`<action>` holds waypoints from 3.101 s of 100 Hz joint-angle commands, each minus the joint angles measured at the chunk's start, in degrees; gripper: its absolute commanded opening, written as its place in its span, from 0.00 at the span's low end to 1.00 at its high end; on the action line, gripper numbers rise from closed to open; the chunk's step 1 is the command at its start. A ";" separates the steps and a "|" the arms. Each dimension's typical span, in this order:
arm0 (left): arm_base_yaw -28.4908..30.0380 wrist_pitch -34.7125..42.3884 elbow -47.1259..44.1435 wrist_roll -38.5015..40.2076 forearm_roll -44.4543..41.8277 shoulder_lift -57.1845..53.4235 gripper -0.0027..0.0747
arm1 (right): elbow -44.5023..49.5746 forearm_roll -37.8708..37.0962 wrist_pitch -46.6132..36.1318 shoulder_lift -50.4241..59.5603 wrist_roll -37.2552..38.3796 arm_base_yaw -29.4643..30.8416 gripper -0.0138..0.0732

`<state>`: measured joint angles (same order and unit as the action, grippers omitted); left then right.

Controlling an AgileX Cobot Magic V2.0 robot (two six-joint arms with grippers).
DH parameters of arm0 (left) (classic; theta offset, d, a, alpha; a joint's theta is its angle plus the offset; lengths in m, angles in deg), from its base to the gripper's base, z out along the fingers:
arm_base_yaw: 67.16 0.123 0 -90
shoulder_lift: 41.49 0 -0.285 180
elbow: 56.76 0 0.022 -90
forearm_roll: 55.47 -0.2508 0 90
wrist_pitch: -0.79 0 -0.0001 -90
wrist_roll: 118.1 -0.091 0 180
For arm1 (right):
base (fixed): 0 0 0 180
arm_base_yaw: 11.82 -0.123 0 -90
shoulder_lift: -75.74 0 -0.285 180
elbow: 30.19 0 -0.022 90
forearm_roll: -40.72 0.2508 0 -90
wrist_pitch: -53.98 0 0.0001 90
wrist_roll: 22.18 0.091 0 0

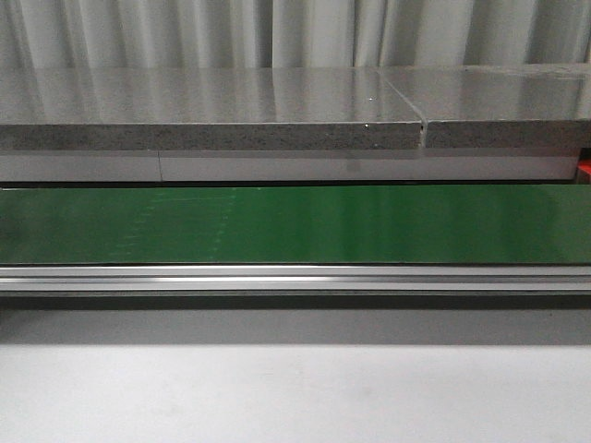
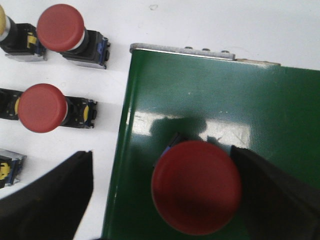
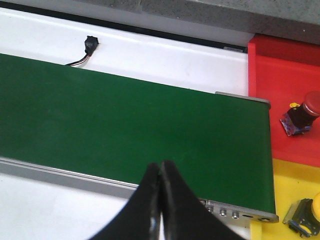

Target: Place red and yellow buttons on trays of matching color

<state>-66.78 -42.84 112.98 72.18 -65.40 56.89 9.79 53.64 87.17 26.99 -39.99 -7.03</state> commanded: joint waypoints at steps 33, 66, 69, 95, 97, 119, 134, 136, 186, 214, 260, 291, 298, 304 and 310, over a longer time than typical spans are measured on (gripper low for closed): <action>-0.39 2.06 7.92 -3.44 3.71 -3.39 0.86 | -1.42 0.63 -3.55 0.29 -0.52 -0.05 0.08; 7.97 1.60 7.80 2.67 3.91 -7.71 0.86 | -1.42 0.63 -3.55 0.29 -0.52 -0.05 0.08; 9.22 1.17 7.80 2.67 3.91 -7.85 0.86 | -1.42 0.63 -3.55 0.29 -0.52 -0.05 0.08; 20.74 1.83 2.40 3.38 3.91 -7.85 0.86 | -1.42 0.63 -3.55 0.29 -0.52 -0.05 0.08; 21.56 2.30 1.74 3.38 3.91 -7.85 0.86 | -1.42 0.63 -3.55 0.29 -0.52 -0.05 0.08; 27.93 8.55 -4.64 3.38 3.91 -7.51 0.86 | -1.42 0.63 -3.55 0.29 -0.52 -0.05 0.08; 29.40 10.68 -5.41 3.38 3.91 -5.75 0.86 | -1.42 0.63 -3.55 0.29 -0.52 -0.05 0.08; 29.40 10.97 -5.41 3.38 3.91 -5.41 0.86 | -1.42 0.63 -3.55 0.29 -0.52 -0.05 0.08; 29.40 15.85 -3.78 3.38 3.91 6.37 0.86 | -1.42 0.63 -3.55 0.29 -0.52 -0.05 0.08; 29.40 15.60 -0.39 3.38 4.54 11.44 0.86 | -1.42 0.63 -3.55 0.29 -0.52 -0.05 0.08; 29.29 15.72 0.08 3.38 5.04 12.88 0.16 | -1.42 0.63 -3.55 0.29 -0.52 -0.05 0.08; 29.29 12.06 0.08 3.38 5.04 6.39 0.01 | -1.42 0.63 -3.55 0.29 -0.52 -0.05 0.08; 28.87 11.21 0.08 3.38 5.04 3.35 0.01 | -1.42 0.63 -3.55 0.29 -0.52 -0.05 0.08; 28.01 10.99 0.08 3.38 5.04 0.35 0.01 | -1.42 0.63 -3.55 0.29 -0.52 -0.05 0.08; 26.90 10.99 0.08 2.72 5.04 -2.33 0.01 | -1.42 0.63 -3.55 0.29 -0.52 -0.05 0.08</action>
<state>-38.24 -33.45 111.49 75.01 -60.47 60.88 9.79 53.64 87.17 26.99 -39.99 -7.03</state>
